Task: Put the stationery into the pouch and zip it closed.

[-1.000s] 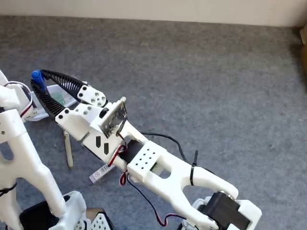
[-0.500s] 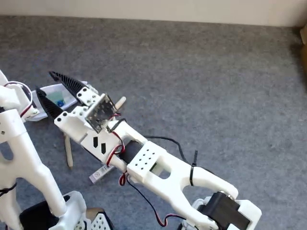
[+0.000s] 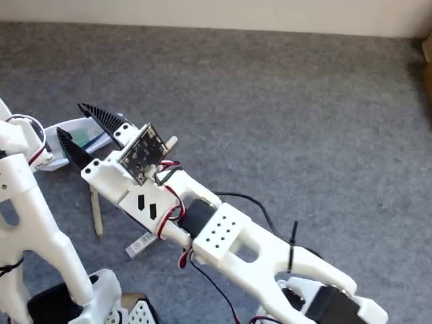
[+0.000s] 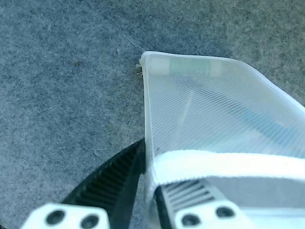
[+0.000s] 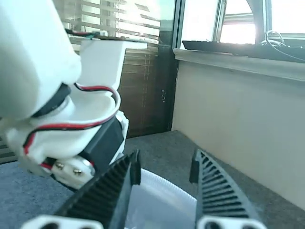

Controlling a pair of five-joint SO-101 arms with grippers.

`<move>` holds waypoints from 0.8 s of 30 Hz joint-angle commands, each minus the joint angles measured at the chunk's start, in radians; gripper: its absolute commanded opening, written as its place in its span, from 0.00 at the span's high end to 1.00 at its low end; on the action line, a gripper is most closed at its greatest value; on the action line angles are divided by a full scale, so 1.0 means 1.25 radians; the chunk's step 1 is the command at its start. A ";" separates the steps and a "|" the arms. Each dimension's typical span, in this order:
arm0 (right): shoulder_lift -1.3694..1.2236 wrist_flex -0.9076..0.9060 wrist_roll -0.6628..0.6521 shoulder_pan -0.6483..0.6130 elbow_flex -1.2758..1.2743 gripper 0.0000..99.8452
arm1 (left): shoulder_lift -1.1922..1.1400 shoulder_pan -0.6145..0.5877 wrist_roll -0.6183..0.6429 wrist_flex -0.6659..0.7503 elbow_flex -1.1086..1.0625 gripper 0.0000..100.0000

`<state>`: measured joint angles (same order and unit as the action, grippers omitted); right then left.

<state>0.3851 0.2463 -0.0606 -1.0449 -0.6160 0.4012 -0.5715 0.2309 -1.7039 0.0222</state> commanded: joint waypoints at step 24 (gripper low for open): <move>-0.077 -0.651 0.408 0.266 0.555 0.84 | 0.008 0.012 0.002 0.018 0.007 0.99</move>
<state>0.3529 -0.5102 0.4043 -0.7534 -0.0698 0.4012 -0.5715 0.2309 -1.7039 0.0222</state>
